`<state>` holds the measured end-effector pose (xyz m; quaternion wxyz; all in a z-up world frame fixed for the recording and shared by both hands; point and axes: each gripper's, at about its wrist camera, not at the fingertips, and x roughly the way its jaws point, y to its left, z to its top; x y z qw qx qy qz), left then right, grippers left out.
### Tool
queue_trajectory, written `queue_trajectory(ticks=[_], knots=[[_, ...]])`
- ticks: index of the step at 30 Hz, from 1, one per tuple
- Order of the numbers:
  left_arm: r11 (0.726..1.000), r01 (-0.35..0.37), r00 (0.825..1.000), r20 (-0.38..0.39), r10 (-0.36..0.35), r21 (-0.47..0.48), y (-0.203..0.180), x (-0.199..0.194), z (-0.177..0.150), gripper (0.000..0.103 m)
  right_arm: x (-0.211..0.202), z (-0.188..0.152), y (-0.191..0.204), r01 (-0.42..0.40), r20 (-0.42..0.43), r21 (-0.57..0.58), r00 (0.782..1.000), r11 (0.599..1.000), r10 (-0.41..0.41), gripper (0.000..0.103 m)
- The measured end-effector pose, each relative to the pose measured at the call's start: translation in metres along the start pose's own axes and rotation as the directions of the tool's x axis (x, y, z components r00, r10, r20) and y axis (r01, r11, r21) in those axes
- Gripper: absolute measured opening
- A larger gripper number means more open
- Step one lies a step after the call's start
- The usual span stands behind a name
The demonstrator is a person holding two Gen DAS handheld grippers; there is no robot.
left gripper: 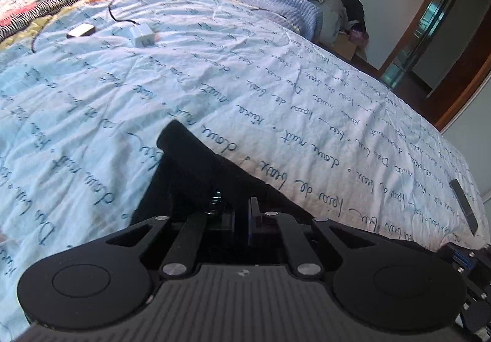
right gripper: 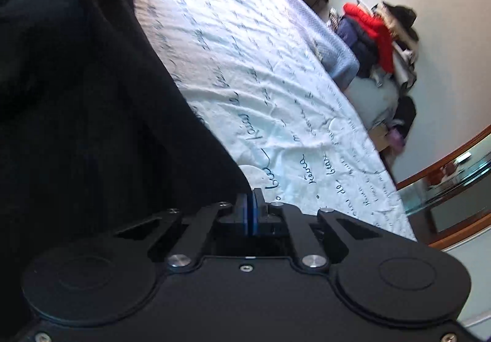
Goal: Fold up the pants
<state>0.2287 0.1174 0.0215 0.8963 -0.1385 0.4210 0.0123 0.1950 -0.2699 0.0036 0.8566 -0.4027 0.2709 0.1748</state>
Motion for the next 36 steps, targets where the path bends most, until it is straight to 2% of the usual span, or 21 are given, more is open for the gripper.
queue_trajectory(ticks=[6, 11, 17, 20, 23, 25, 28, 29, 30, 33, 34, 35, 36], knots=[[1.0, -0.006, 0.999, 0.032, 0.006, 0.014, 0.022, -0.043, -0.04, 0.008, -0.078, -0.02, 0.062, 0.067, 0.041, -0.054, 0.997, 0.996, -0.065, 0.003], [0.999, -0.038, 0.999, 0.003, 0.038, 0.023, 0.041, -0.065, -0.085, 0.007, -0.126, -0.043, 0.113, 0.007, 0.056, -0.006, 0.998, 1.0, -0.006, 0.003], [0.997, -0.073, 0.995, -0.063, 0.074, 0.024, 0.059, -0.058, -0.116, 0.007, -0.135, -0.06, 0.151, -0.052, 0.04, 0.058, 0.998, 0.997, 0.05, 0.003], [0.993, -0.098, 0.994, -0.045, 0.101, 0.059, 0.053, -0.053, -0.117, 0.007, -0.129, -0.061, 0.151, -0.054, 0.045, 0.096, 0.998, 0.994, 0.05, 0.003], [0.987, -0.129, 0.991, -0.013, 0.13, 0.094, 0.045, -0.056, -0.12, 0.008, -0.131, -0.058, 0.156, -0.038, 0.052, 0.079, 0.998, 0.996, 0.034, 0.003], [0.98, -0.162, 0.987, 0.021, 0.16, 0.117, 0.043, -0.059, -0.124, 0.014, -0.146, -0.063, 0.169, -0.051, 0.06, 0.094, 0.997, 0.994, 0.045, 0.003], [0.974, -0.188, 0.982, 0.018, 0.187, 0.128, 0.04, -0.063, -0.127, 0.024, -0.144, -0.074, 0.173, -0.07, 0.06, 0.136, 0.996, 0.988, 0.062, 0.003], [0.972, -0.2, 0.98, 0.022, 0.199, 0.127, 0.038, -0.067, -0.128, 0.032, -0.143, -0.076, 0.174, -0.067, 0.066, 0.151, 0.996, 0.986, 0.058, 0.003], [0.967, -0.218, 0.976, 0.037, 0.215, 0.13, 0.035, -0.073, -0.129, 0.036, -0.143, -0.076, 0.174, -0.063, 0.07, 0.159, 0.996, 0.985, 0.053, 0.003], [0.945, -0.287, 0.953, 0.148, 0.264, 0.158, 0.016, -0.101, -0.133, 0.044, -0.156, -0.078, 0.168, -0.031, 0.103, 0.2, 0.995, 0.979, 0.01, 0.006], [0.933, -0.316, 0.939, 0.195, 0.282, 0.171, 0.008, -0.111, -0.135, 0.047, -0.162, -0.081, 0.163, -0.027, 0.121, 0.24, 0.993, 0.97, -0.003, 0.006], [0.926, -0.332, 0.929, 0.235, 0.287, 0.182, 0.0, -0.12, -0.136, 0.054, -0.166, -0.086, 0.157, -0.02, 0.133, 0.284, 0.991, 0.959, -0.019, 0.006], [0.925, -0.327, 0.926, 0.261, 0.272, 0.195, -0.009, -0.126, -0.138, 0.062, -0.168, -0.091, 0.152, -0.005, 0.128, 0.328, 0.991, 0.945, -0.039, 0.006]])
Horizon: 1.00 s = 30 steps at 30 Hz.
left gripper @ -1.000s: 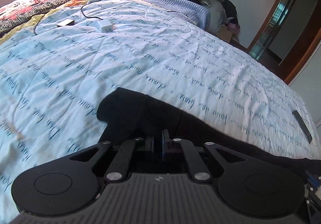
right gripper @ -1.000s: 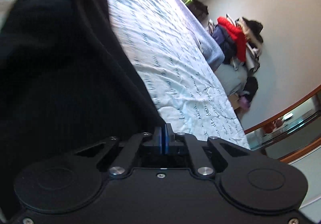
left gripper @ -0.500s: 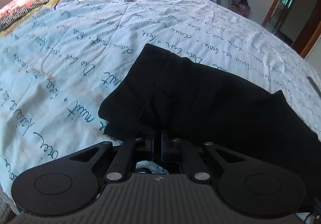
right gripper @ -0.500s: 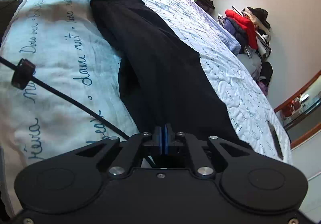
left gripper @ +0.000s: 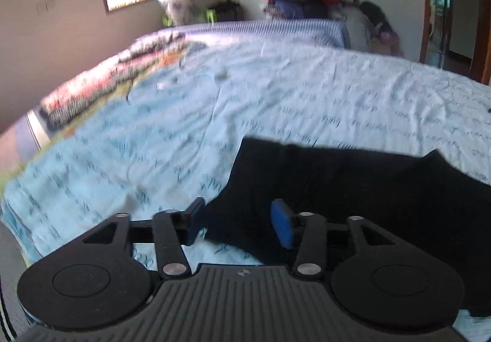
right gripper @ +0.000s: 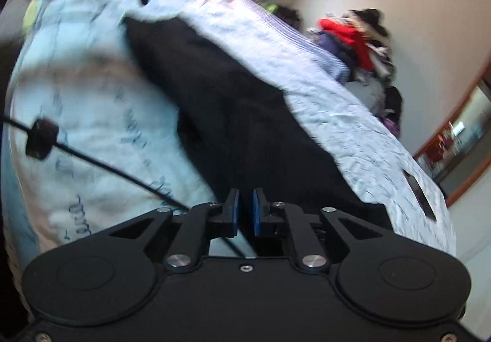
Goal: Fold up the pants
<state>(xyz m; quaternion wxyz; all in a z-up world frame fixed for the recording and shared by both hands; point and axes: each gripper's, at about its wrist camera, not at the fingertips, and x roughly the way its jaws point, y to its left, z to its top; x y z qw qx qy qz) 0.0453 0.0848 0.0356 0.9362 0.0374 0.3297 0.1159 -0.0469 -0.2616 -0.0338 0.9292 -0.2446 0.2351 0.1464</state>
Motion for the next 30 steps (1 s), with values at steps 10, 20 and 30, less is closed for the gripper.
queue_trajectory(ticks=[10, 20, 30], knots=[[0.833, 0.495, 0.869, -0.142, -0.475, 0.247, -0.151, -0.026, -0.016, 0.068, -0.02, -0.048, -0.043, 0.116, -0.079, 0.273, 0.992, 0.955, -0.098, 0.006], [0.745, 0.517, 0.855, -0.212, -0.473, 0.421, -0.235, -0.02, -0.079, 0.072, -0.017, -0.165, -0.241, 0.176, -0.112, 0.926, 0.973, 0.334, -0.202, 0.031], [0.774, 0.427, 0.897, -0.111, -0.428, 0.467, -0.24, -0.027, -0.09, 0.084, 0.073, -0.106, -0.311, -0.151, 0.169, 0.96, 0.984, 0.237, -0.054, 0.063]])
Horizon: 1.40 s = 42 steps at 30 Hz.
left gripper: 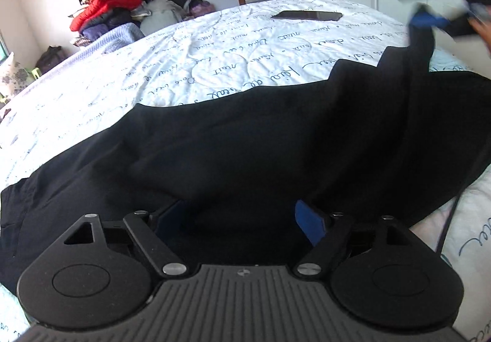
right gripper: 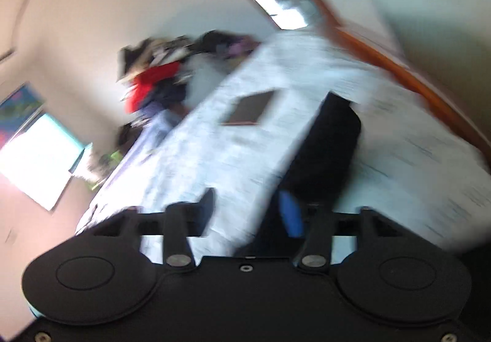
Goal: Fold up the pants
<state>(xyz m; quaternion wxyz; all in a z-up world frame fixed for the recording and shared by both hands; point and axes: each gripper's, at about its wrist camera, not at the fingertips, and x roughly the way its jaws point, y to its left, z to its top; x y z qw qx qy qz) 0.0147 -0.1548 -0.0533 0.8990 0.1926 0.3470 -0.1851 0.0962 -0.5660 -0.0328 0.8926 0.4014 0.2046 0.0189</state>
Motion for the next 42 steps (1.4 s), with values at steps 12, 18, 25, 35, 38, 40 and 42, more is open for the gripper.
queue_trajectory(ticks=[12, 18, 25, 35, 38, 40, 42], knots=[[1.0, 0.001, 1.0, 0.024, 0.0, -0.028, 0.006, 0.003, -0.004, 0.091, -0.031, 0.022, -0.034, 0.26, 0.176, -0.009, 0.951, 0.966, -0.254, 0.061], [1.0, -0.001, 0.999, 0.032, 0.002, -0.021, 0.005, 0.003, -0.006, 0.092, -0.037, 0.004, -0.086, 0.244, 0.098, 0.168, 0.96, 0.955, -0.263, 0.061], [1.0, -0.006, 1.0, 0.024, 0.006, -0.022, 0.005, 0.003, -0.004, 0.092, -0.037, -0.01, -0.101, 0.164, 0.121, 0.347, 0.969, 0.923, -0.217, 0.01], [0.998, 0.045, 0.999, 0.003, -0.044, -0.038, 0.015, 0.002, -0.001, 0.091, -0.177, -0.044, -0.058, 0.101, 0.375, 0.307, 0.901, 0.946, -0.217, 0.009], [0.997, 0.06, 0.998, -0.004, -0.061, -0.046, 0.017, 0.002, -0.001, 0.091, -0.221, -0.07, -0.057, 0.135, 0.39, 0.33, 0.882, 0.934, -0.265, 0.009], [0.997, 0.065, 0.998, -0.004, -0.065, -0.039, 0.016, 0.001, -0.001, 0.091, -0.239, -0.089, -0.062, 0.167, 0.383, 0.357, 0.871, 0.919, -0.307, 0.009], [0.997, 0.065, 0.998, -0.003, -0.065, -0.029, 0.015, 0.001, -0.001, 0.091, -0.249, -0.107, -0.071, 0.187, 0.363, 0.397, 0.867, 0.899, -0.341, 0.009]])
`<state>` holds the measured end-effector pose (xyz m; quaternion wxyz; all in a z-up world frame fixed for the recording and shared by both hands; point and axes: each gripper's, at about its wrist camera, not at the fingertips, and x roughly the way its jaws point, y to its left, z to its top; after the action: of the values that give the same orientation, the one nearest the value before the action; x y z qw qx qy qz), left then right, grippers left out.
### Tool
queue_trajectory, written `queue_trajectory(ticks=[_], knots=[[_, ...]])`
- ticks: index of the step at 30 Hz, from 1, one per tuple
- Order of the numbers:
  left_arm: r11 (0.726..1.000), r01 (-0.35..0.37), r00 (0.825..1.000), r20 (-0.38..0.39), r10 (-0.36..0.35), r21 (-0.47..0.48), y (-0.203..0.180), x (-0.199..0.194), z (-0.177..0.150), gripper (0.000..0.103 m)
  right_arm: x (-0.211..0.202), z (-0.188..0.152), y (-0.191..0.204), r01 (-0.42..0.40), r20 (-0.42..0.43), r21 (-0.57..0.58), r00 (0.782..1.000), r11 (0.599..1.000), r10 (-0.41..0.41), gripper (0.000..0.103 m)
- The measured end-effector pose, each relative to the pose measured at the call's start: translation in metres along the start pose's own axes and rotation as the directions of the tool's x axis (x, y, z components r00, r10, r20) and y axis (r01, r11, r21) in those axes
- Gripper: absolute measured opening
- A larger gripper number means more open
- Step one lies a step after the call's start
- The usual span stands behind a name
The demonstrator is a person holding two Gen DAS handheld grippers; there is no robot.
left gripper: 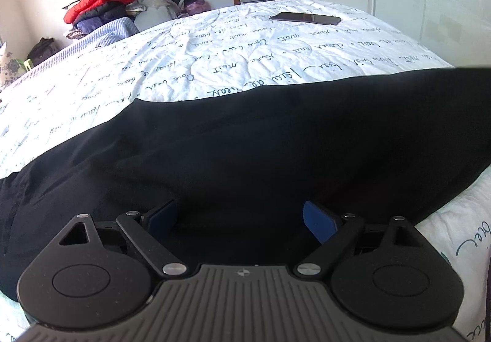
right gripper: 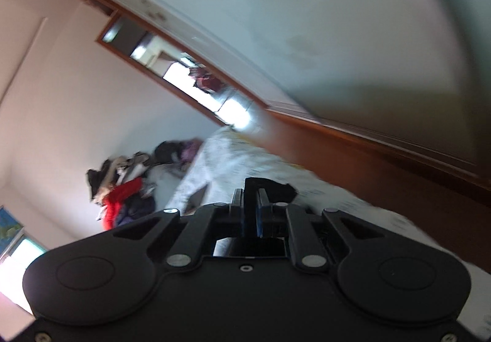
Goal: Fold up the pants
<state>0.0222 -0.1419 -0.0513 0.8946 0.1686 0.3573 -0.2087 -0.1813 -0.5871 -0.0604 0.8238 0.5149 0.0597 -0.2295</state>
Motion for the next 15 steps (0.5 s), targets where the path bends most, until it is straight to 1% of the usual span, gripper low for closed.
queue_trajectory(ticks=[2, 4, 5, 8, 10, 11, 12, 13, 14, 15], knots=[[1.0, 0.003, 1.0, -0.001, -0.003, 0.007, 0.0, -0.001, 0.001, 0.091, -0.005, -0.01, -0.016, 0.027, -0.003, 0.032, 1.0, 0.999, -0.027, 0.008], [1.0, 0.014, 1.0, -0.004, -0.014, 0.005, 0.001, -0.003, 0.002, 0.088, -0.008, -0.017, -0.026, 0.034, 0.0, 0.073, 0.999, 0.997, -0.034, 0.008], [1.0, 0.021, 1.0, -0.005, -0.021, 0.002, 0.002, -0.004, 0.003, 0.086, -0.009, -0.02, -0.029, 0.039, 0.0, 0.074, 0.999, 0.996, -0.039, 0.008], [1.0, 0.018, 1.0, 0.003, -0.018, 0.009, 0.003, -0.009, 0.002, 0.086, -0.006, -0.028, -0.032, 0.102, -0.008, 0.034, 0.995, 0.994, -0.102, 0.008], [1.0, 0.009, 1.0, 0.012, -0.009, 0.019, 0.003, -0.01, 0.001, 0.086, -0.005, -0.031, -0.035, 0.128, -0.02, 0.043, 0.992, 0.991, -0.128, 0.008], [1.0, 0.006, 1.0, 0.016, -0.006, 0.022, 0.003, -0.012, 0.001, 0.086, -0.005, -0.031, -0.032, 0.152, -0.017, 0.026, 0.988, 0.988, -0.151, 0.011], [1.0, 0.006, 1.0, 0.019, -0.007, 0.02, 0.004, -0.012, 0.001, 0.086, -0.008, -0.033, -0.024, 0.184, 0.014, -0.018, 0.983, 0.983, -0.184, 0.014], [1.0, 0.009, 1.0, 0.019, -0.01, 0.016, 0.005, -0.012, 0.002, 0.086, -0.013, -0.036, -0.01, 0.227, 0.064, -0.095, 0.973, 0.969, -0.222, 0.015], [1.0, 0.014, 1.0, 0.016, -0.014, 0.007, 0.006, -0.012, 0.004, 0.086, -0.016, -0.04, 0.007, 0.263, 0.121, -0.198, 0.963, 0.944, -0.243, 0.015], [1.0, 0.018, 1.0, 0.015, -0.018, -0.002, 0.007, -0.013, 0.005, 0.086, -0.018, -0.046, 0.026, 0.283, 0.167, -0.313, 0.956, 0.907, -0.241, 0.015]])
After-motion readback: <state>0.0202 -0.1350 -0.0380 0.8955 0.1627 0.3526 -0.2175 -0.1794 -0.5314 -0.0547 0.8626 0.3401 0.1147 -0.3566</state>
